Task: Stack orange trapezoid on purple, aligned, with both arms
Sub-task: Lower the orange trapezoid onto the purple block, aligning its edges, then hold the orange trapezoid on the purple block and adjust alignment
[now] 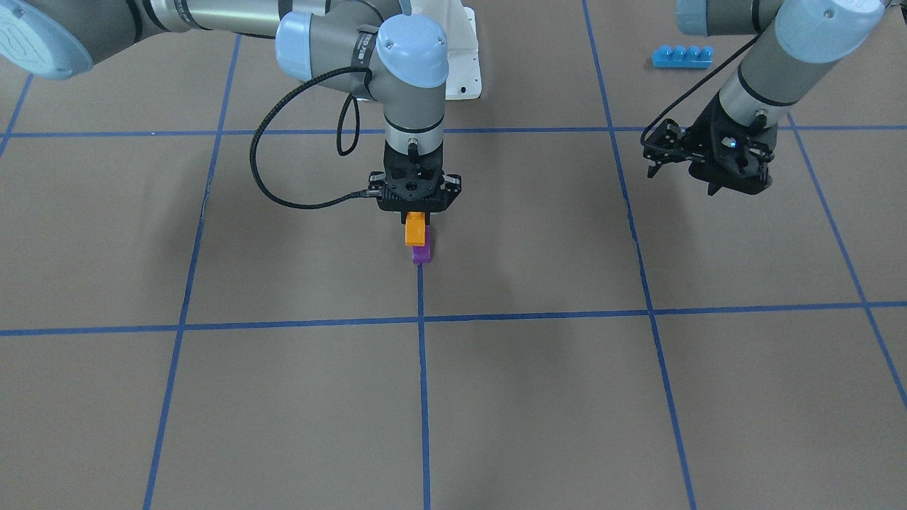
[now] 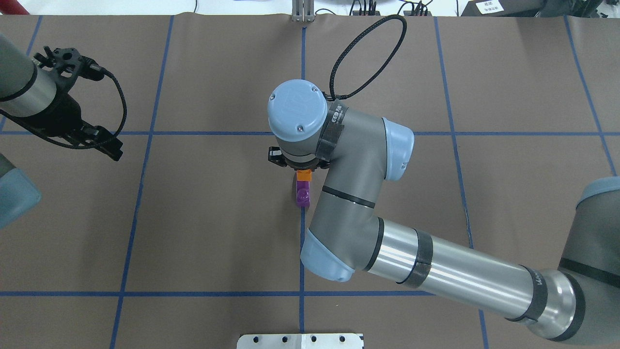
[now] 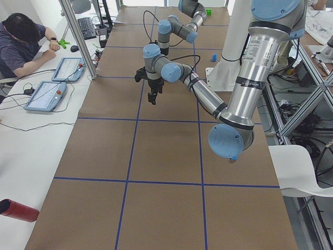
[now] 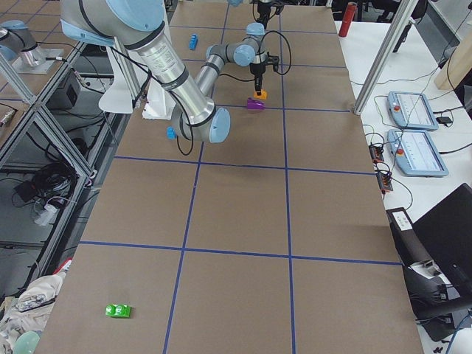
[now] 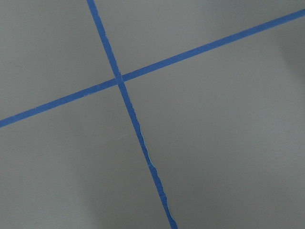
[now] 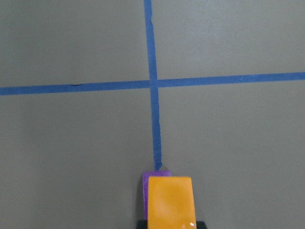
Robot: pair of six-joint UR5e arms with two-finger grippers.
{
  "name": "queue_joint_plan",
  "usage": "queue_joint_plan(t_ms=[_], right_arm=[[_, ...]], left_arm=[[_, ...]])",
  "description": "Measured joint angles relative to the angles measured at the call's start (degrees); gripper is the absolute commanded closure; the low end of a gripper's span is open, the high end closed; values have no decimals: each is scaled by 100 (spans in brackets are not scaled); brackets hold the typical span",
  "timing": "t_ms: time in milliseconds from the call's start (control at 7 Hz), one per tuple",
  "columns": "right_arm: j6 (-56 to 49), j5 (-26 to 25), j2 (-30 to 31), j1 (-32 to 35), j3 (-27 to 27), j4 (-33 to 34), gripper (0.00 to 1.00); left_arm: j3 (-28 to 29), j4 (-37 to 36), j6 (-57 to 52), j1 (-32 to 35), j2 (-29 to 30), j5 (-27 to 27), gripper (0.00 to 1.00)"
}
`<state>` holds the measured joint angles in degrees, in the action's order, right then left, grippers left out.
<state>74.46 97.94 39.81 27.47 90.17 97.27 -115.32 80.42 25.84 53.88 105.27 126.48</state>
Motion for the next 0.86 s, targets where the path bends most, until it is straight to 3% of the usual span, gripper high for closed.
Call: queue_joint_plan(t_ms=[286, 857], right_arm=[[306, -763, 261, -360, 408, 2, 100], [354, -1193, 405, -689, 483, 1, 100]], left_arm=[[7, 0, 0, 0, 2, 0, 0], [9, 2, 0, 0, 1, 0, 0]])
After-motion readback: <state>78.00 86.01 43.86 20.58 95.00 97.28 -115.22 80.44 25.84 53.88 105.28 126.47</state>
